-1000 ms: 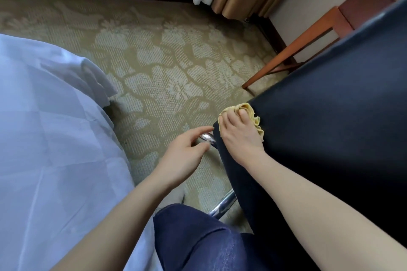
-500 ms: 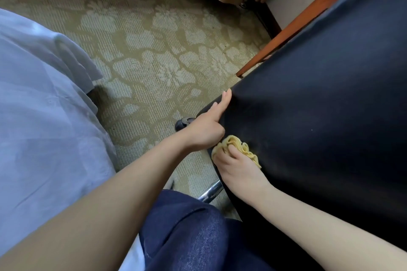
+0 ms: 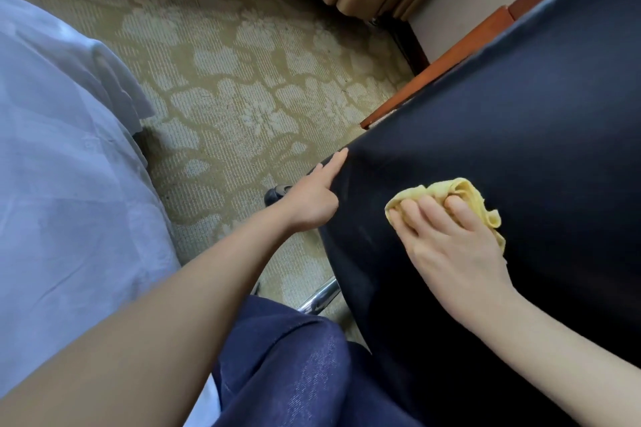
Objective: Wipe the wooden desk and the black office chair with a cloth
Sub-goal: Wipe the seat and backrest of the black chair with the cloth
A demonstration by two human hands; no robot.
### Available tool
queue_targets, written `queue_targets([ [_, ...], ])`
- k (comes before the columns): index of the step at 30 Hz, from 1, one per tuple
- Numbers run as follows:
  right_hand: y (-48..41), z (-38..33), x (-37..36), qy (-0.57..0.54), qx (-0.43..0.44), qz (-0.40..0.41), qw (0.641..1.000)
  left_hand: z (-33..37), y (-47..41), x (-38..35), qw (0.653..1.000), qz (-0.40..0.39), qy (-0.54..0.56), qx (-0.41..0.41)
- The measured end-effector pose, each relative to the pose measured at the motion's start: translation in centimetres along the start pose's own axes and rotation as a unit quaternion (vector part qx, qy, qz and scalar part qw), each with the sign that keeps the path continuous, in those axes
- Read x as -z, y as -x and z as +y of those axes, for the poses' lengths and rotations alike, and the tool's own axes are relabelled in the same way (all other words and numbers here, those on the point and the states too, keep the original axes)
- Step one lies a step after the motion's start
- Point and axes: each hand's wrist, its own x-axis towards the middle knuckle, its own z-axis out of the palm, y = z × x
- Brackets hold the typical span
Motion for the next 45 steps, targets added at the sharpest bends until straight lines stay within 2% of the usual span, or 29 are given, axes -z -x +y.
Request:
queue_targets([
  [3,-4.6,1.5,2.0,0.061,0.000,-0.064,0.996,-0.6,1.1,0.4,1.000,0.021,0.012,0.014],
  [5,-7.2,1.8,1.5,0.088,-0.002,-0.044,0.995,-1.2,1.7,0.8,0.999,0.035,0.023,0.026],
  [9,-11.5,0.8,-0.1,0.060,-0.007,-0.086,0.994,-2.2,2.7,1.2,0.997,0.055,0.035,0.038],
  [12,-13.8,-0.4,-1.1,0.037,-0.018,-0.078,0.996,-2.9,3.3,1.4,0.996,0.058,0.040,0.051],
  [19,-17.3,-3.9,-5.1,0.014,0.032,-0.117,0.992,-4.0,2.3,1.1,0.995,0.062,0.034,0.073],
  [27,-14.1,-8.0,-8.0,-0.064,0.119,-0.146,0.980,-2.8,0.2,0.8,0.998,0.044,0.019,0.039],
  [30,-11.1,-9.6,-7.9,-0.103,0.156,-0.163,0.969,-0.8,-0.9,0.8,1.000,0.013,-0.024,-0.002],
  [33,-7.6,-9.7,-6.9,-0.097,0.209,-0.193,0.954,1.7,-1.6,-0.1,0.997,-0.029,-0.042,-0.050],
  [35,-5.6,-8.8,-5.7,-0.124,0.207,-0.192,0.951,2.7,-1.8,-0.8,0.995,-0.055,-0.047,-0.069],
  [39,-2.6,-5.8,-2.5,-0.151,0.148,-0.151,0.966,3.3,-1.9,-1.9,0.988,-0.088,-0.094,-0.088],
  [42,-0.3,-3.1,-1.4,-0.131,0.046,-0.064,0.988,3.4,-2.1,-2.6,0.984,-0.097,-0.120,-0.091],
  [45,-0.6,0.5,0.1,-0.140,-0.070,0.011,0.988,3.3,-2.6,-3.0,0.984,-0.103,-0.112,-0.092],
])
